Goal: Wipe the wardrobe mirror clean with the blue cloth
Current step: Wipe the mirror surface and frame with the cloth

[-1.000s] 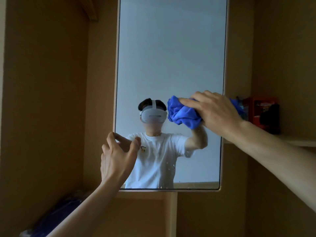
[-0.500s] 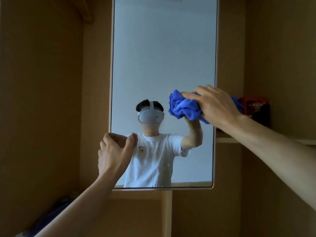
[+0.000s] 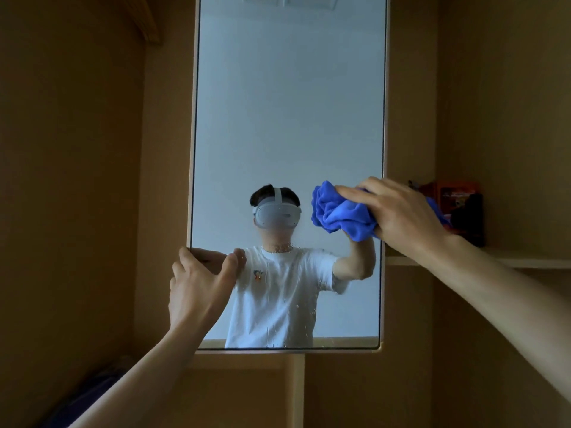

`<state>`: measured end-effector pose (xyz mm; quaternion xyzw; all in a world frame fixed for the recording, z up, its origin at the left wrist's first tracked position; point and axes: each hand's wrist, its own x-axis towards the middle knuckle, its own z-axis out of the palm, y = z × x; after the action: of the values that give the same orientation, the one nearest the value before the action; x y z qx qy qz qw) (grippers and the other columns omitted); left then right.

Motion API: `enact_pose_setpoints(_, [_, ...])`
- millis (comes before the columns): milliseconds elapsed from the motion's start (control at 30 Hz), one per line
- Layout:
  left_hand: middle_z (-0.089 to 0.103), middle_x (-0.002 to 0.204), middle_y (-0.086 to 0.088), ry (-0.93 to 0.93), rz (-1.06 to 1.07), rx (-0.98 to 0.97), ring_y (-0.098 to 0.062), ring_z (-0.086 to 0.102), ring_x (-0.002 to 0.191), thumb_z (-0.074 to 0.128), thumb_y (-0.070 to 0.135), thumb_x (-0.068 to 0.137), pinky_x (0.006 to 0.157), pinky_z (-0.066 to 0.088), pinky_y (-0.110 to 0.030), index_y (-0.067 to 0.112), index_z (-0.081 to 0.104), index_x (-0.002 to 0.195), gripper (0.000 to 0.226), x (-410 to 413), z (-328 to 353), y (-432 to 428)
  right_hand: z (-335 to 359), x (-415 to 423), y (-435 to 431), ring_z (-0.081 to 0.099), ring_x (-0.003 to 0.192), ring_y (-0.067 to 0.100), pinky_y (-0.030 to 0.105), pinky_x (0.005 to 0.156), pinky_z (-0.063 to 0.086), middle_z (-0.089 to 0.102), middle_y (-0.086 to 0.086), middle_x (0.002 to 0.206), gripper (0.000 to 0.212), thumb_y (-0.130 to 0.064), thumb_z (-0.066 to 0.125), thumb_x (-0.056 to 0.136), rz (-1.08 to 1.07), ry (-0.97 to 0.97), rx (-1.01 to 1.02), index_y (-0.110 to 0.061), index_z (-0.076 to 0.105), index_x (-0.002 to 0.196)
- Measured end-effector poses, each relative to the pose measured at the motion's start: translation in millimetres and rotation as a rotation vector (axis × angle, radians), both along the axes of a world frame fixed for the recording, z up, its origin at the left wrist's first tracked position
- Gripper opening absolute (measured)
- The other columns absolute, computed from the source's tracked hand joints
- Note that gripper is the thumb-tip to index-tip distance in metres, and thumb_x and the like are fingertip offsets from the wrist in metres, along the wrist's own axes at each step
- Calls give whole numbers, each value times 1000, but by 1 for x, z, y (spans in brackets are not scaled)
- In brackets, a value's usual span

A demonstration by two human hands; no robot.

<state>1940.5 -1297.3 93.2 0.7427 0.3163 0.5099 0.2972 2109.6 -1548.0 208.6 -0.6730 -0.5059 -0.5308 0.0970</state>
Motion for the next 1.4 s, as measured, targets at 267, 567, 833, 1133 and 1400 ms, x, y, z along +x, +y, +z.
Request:
enact_pose_setpoints(267, [40,148,-17,-8,-40,-31,-39,45,132,53,72,82,103,45,-56,10,26,150,96,-4,3,-5,-29,-2,-5,63,94,31,46,77,54,66,9,110,45,-8,66,92,6,59,-30,-15,61,137])
enact_pose_setpoints(567, [43,145,-12,18,-95,-3,-35,49,128,56,68,83,101,48,-54,13,29,147,89,-16,2,-2,-22,3,-1,63,76,21,38,57,52,57,-6,88,28,-26,53,92,-121,268,234,-36,54,118])
enact_pose_setpoints(833, [40,150,-14,30,-130,29,-38,51,128,50,72,76,98,51,-57,23,10,159,104,-22,5,3,-21,18,3,52,59,18,25,49,30,55,-4,75,8,-16,56,90,-64,349,578,-18,57,97])
enact_pose_setpoints(1133, [42,151,-11,7,-147,42,-34,52,128,46,71,77,100,51,-55,23,15,158,99,-20,0,10,-24,15,21,54,62,26,33,58,40,56,6,76,6,-6,60,86,-41,333,646,-9,58,92])
enact_pose_setpoints(1400, [38,152,-9,-14,-164,58,-32,48,131,60,51,92,102,47,-51,24,14,158,85,-16,-5,20,-22,-7,48,54,63,26,32,56,35,52,0,75,22,-5,58,83,-5,277,566,-18,58,100])
